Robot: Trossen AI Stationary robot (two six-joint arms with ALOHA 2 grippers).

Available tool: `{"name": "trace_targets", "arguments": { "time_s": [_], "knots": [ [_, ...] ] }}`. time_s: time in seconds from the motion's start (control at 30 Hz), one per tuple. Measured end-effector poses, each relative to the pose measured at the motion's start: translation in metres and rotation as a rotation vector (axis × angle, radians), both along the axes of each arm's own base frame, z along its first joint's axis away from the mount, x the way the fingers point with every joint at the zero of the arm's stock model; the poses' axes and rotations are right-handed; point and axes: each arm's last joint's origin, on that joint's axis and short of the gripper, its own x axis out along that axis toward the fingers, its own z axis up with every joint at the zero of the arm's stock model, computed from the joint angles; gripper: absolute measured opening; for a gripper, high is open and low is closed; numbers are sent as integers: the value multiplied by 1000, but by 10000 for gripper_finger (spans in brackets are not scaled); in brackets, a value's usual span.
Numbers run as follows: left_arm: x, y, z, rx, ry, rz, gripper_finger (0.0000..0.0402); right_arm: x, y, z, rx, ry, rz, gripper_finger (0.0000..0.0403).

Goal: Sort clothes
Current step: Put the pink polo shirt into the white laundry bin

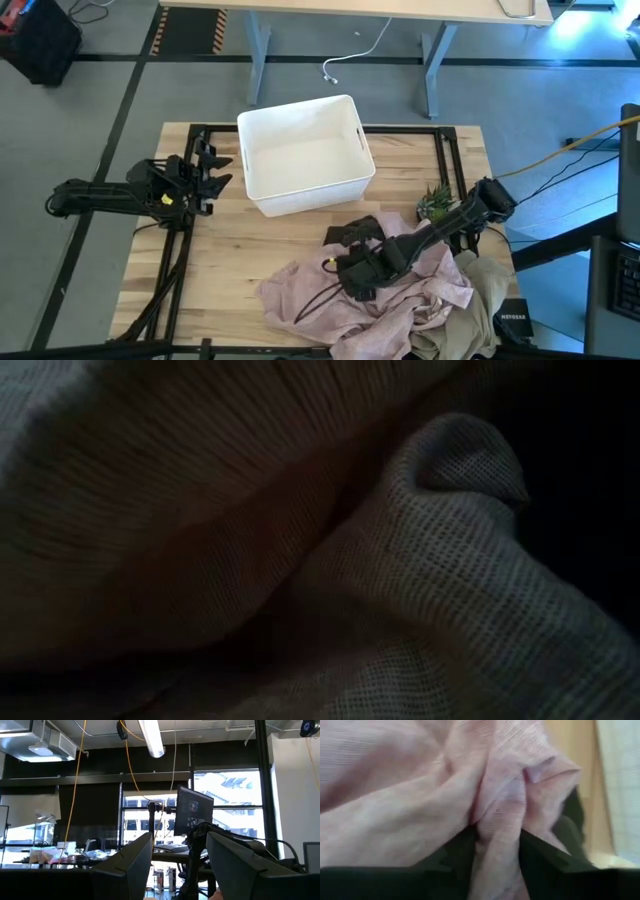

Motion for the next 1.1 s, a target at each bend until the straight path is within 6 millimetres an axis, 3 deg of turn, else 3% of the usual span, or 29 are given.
{"name": "trace_targets", "arguments": {
  "time_s": [0.1, 0.3, 0.43, 0.57, 0.73, 0.9, 1.0, 1.1],
  "knots": [
    [0, 0, 0, 0, -1, 0, 184, 3, -4, 12, 16, 10, -7, 220],
    [0, 0, 0, -3, -1, -2, 184, 4, -6, 55, 75, -7, -67, 317],
    [0, 0, 0, -12, -2, -7, 184, 1, -8, 54, 58, 19, -136, 351],
    [1, 0, -1, -20, 9, -11, 184, -5, -11, 33, 1, 133, -173, 362],
    [1, 0, -1, -19, 11, -7, 184, -11, -22, 8, -17, 235, -203, 355],
    [0, 0, -1, -21, 9, -3, 184, -2, -30, -17, 23, 200, -152, 325],
    [1, 0, -1, -24, 11, -5, 184, 0, -36, -27, 13, 191, -133, 276],
    [1, 0, -1, -21, 12, -3, 184, 1, -37, -27, 4, 193, -106, 196]
  ]
}}
